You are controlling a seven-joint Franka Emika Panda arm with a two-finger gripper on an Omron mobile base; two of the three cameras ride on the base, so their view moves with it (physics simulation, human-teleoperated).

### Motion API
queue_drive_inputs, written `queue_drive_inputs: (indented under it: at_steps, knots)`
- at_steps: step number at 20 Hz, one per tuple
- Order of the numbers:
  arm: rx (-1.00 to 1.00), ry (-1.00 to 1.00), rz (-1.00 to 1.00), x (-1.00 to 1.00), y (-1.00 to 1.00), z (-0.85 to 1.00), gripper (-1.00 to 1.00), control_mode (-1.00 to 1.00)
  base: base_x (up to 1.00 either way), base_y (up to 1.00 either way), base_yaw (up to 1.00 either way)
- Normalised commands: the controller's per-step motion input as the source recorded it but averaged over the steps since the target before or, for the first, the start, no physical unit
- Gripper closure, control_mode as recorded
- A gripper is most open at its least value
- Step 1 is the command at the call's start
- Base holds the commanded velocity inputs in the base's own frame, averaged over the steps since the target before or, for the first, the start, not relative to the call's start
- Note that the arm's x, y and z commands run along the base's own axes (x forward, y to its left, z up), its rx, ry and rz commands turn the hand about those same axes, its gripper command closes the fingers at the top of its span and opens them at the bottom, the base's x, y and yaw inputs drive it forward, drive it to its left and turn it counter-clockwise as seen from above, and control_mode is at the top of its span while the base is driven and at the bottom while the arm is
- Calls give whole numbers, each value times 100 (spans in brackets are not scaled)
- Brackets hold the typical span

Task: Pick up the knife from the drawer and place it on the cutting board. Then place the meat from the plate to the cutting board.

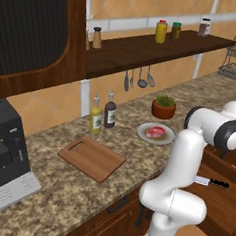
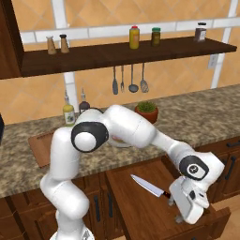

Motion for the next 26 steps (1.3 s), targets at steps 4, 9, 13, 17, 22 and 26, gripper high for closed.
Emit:
queue_drive_inputs:
  at_steps: [4, 9, 13, 17, 22, 26]
  knots:
    - [-5, -9, -22, 100, 0, -37, -100, -100, 0, 0, 0]
    - [-20, -1, -23, 100, 1, -91, -100, -100, 0, 0, 0]
    - [-18, -6, -19, 79, 0, -88, -100, -100, 0, 0, 0]
    - [-12, -4, -4, 44, -3, -81, -100, -100, 0, 0, 0]
    - [-3, -4, 0, 19, -18, -60, -100, -100, 0, 0, 0]
    - [0, -9, 0, 2, -26, -6, -100, -100, 0, 0, 0]
